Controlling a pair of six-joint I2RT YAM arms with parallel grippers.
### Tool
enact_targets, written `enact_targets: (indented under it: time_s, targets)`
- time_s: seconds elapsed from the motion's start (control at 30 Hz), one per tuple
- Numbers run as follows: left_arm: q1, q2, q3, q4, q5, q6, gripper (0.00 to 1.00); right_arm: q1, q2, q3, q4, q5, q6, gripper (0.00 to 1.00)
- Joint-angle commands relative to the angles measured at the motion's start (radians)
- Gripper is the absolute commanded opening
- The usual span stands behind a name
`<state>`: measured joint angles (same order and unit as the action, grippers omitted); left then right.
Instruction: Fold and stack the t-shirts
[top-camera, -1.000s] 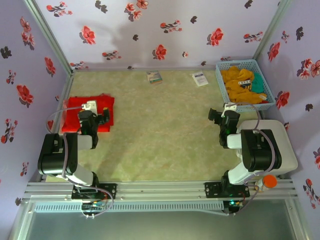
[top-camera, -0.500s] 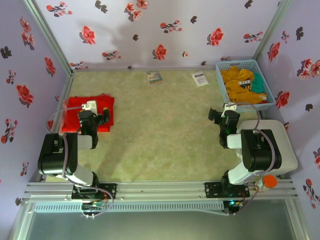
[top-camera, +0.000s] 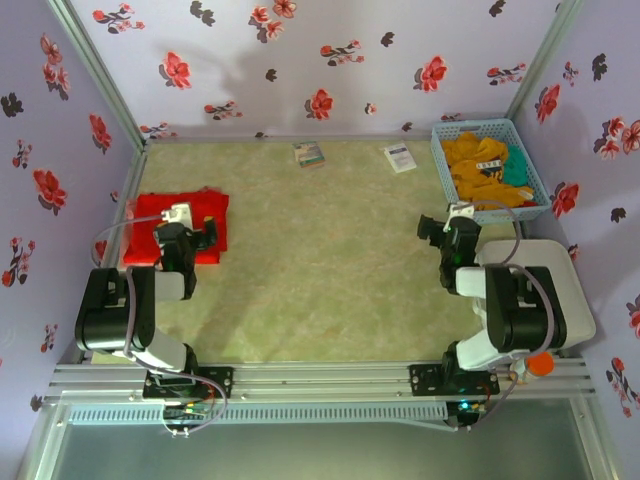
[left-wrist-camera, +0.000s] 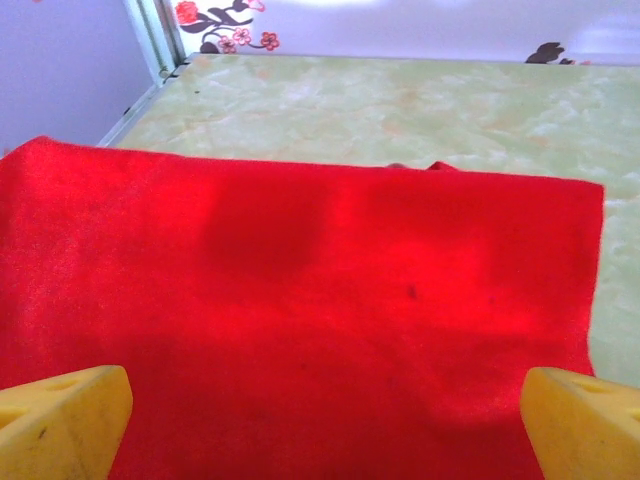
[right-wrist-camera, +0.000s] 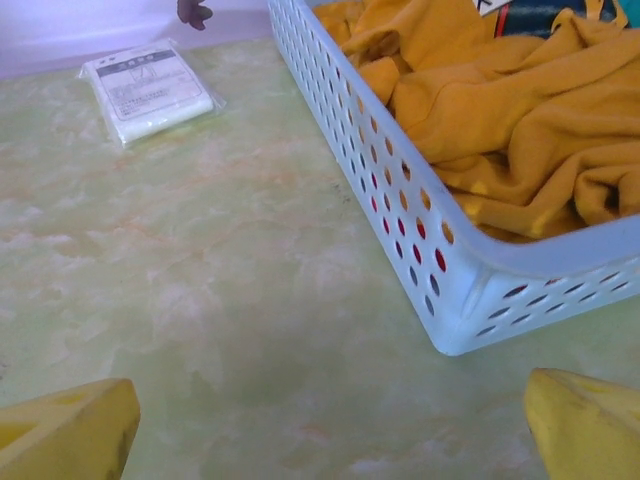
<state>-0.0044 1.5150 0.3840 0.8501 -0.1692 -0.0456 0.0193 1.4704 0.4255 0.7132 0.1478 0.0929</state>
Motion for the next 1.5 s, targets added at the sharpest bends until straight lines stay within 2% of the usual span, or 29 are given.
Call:
enact_targets:
  time_s: [0.0, 0.1, 0.23, 0.33, 0.43, 0.5, 0.6, 0.67, 0.83, 1.03, 1.27, 1.37, 1.47]
  targets:
    - [-0.024, -0.075, 0.014, -0.052, -0.080, 0.004, 0.99, 0.005, -0.104, 0.051, -0.121, 0.041, -0.012, 0.99]
    - [-0.059, -0.117, 0.068, -0.184, -0.141, 0.007, 0.97, 0.005, -0.181, 0.127, -0.285, 0.062, 0.025, 0.99]
    - [-0.089, -0.143, 0.211, -0.469, -0.191, -0.041, 0.93, 0.005, -0.192, 0.293, -0.522, 0.214, 0.140, 0.99]
    - [-0.099, -0.144, 0.337, -0.676, -0.163, -0.139, 0.92, 0.000, -0.098, 0.533, -0.818, 0.310, 0.294, 0.99]
    - [-0.127, -0.144, 0.410, -0.779, -0.126, -0.183, 0.91, -0.014, 0.048, 0.800, -1.066, 0.260, 0.363, 0.99]
    - [-0.150, -0.144, 0.459, -0.861, -0.106, -0.197, 0.89, -0.015, 0.140, 0.923, -1.147, 0.263, 0.372, 0.99]
    - [-0.193, -0.147, 0.518, -0.983, -0.096, -0.199, 0.89, -0.032, 0.247, 1.045, -1.181, 0.234, 0.381, 0.99]
    - [-0.212, -0.155, 0.539, -1.045, -0.081, -0.197, 0.89, -0.068, 0.335, 1.137, -1.230, 0.159, 0.411, 0.99]
    - [-0.255, -0.232, 0.523, -1.088, -0.065, -0.207, 0.89, -0.141, 0.546, 1.340, -1.352, 0.075, 0.454, 0.99]
    - [-0.302, -0.274, 0.511, -1.137, 0.009, -0.239, 0.89, -0.182, 0.692, 1.431, -1.341, 0.005, 0.458, 0.92]
    - [-0.350, -0.317, 0.501, -1.215, 0.016, -0.276, 0.89, -0.180, 0.778, 1.525, -1.398, -0.038, 0.499, 0.85]
    - [-0.354, -0.349, 0.464, -1.204, 0.014, -0.288, 0.89, -0.179, 0.806, 1.534, -1.411, -0.047, 0.519, 0.76]
    - [-0.355, -0.369, 0.456, -1.217, 0.013, -0.290, 0.89, -0.181, 0.800, 1.499, -1.375, -0.073, 0.535, 0.53]
